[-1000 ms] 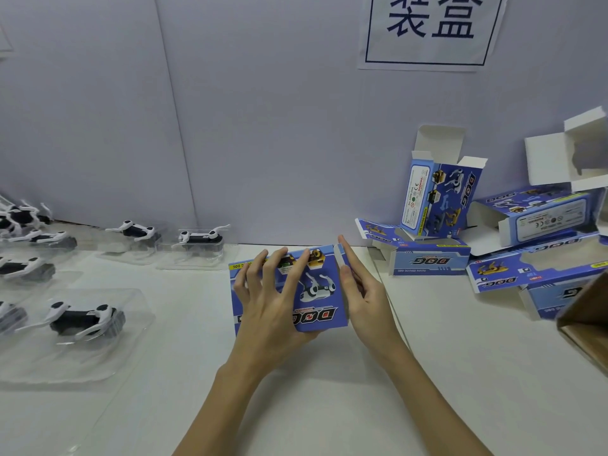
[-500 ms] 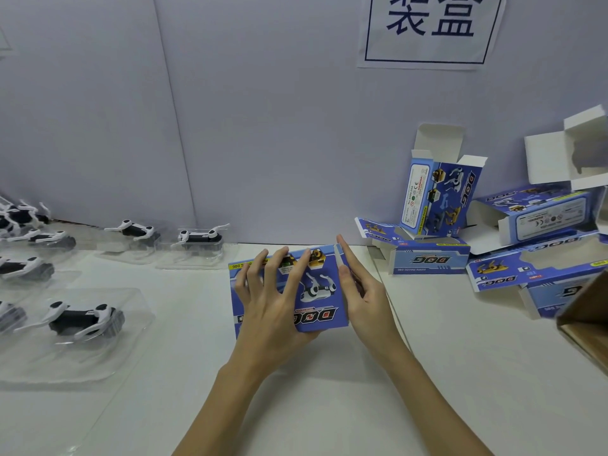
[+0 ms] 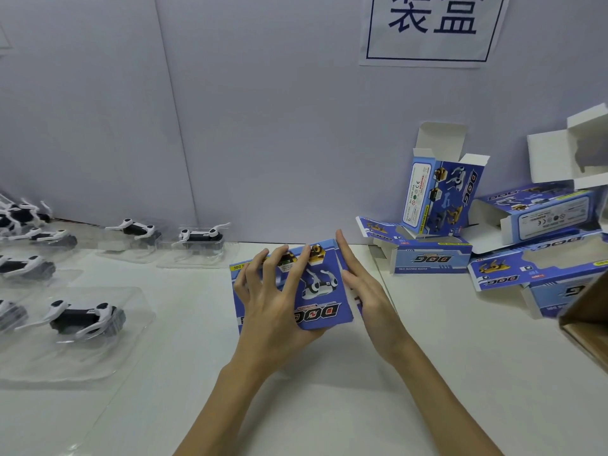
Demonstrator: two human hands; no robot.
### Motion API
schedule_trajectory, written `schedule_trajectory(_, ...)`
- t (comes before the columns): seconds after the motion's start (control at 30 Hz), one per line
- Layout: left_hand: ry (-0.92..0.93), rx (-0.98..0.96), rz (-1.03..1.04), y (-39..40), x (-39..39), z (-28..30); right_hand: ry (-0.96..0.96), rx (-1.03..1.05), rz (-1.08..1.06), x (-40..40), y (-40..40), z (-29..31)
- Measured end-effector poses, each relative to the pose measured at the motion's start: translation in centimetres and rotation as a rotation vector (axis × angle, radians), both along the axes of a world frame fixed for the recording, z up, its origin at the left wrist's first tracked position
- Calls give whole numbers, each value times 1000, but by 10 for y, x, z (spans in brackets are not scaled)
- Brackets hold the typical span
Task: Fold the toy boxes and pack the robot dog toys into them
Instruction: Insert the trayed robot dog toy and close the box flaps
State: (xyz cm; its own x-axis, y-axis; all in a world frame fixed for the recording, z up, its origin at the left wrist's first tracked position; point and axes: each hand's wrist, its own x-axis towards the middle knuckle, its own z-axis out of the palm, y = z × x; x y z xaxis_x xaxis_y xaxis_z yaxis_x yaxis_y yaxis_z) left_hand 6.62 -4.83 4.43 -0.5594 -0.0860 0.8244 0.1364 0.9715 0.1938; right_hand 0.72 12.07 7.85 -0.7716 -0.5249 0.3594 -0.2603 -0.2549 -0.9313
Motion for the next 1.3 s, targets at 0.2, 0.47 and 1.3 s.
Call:
schedule_trajectory(0.2,50,45,28,3,-1,3,56,-26,-188,2,-10,-9)
schedule_trajectory(0.47,16,43,41,3,-1,0,86,-14,-215,6,-14,-9)
schedule_trajectory(1.3,29,120,8,-2,5,11,-48,-142,-53,-4,-2,-7)
